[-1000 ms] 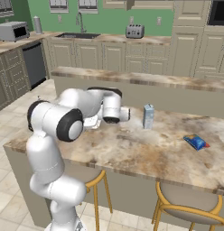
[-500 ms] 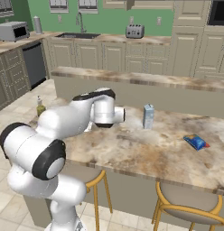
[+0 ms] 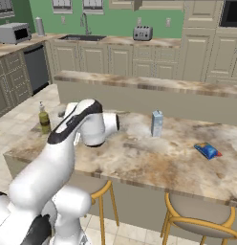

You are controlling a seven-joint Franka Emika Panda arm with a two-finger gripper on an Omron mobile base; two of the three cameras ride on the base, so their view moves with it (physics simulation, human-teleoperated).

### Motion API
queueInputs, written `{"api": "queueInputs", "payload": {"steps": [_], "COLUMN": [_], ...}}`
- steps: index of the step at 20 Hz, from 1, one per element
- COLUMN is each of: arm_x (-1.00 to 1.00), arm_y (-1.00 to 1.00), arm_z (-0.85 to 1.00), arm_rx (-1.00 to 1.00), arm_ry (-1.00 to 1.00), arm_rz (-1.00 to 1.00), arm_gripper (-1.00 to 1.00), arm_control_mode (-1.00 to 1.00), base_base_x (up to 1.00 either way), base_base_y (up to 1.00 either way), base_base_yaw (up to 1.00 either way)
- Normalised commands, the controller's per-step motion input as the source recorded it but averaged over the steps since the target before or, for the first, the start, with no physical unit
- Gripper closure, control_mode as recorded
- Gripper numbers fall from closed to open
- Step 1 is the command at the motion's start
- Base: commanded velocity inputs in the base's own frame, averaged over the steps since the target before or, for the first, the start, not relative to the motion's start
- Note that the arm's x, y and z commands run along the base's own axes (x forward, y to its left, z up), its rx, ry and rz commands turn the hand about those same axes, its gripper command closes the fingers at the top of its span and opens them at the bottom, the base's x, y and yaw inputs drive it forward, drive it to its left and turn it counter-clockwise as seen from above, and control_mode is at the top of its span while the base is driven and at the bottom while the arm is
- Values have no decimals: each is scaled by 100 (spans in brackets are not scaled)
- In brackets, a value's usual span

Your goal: Move the shaker and oil and vinegar bottle from the cabinet to the dining counter.

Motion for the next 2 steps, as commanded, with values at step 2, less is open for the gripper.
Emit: {"api": "queueInputs", "payload": {"steps": [2], "arm_x": [-97], "arm_y": [36], "arm_z": [35], "arm_rx": [-8], "arm_ry": [0], "arm_rz": [0], "arm_gripper": [-100], "arm_control_mode": [-100], "base_base_x": [0], "base_base_y": [0], "base_base_yaw": [0]}}
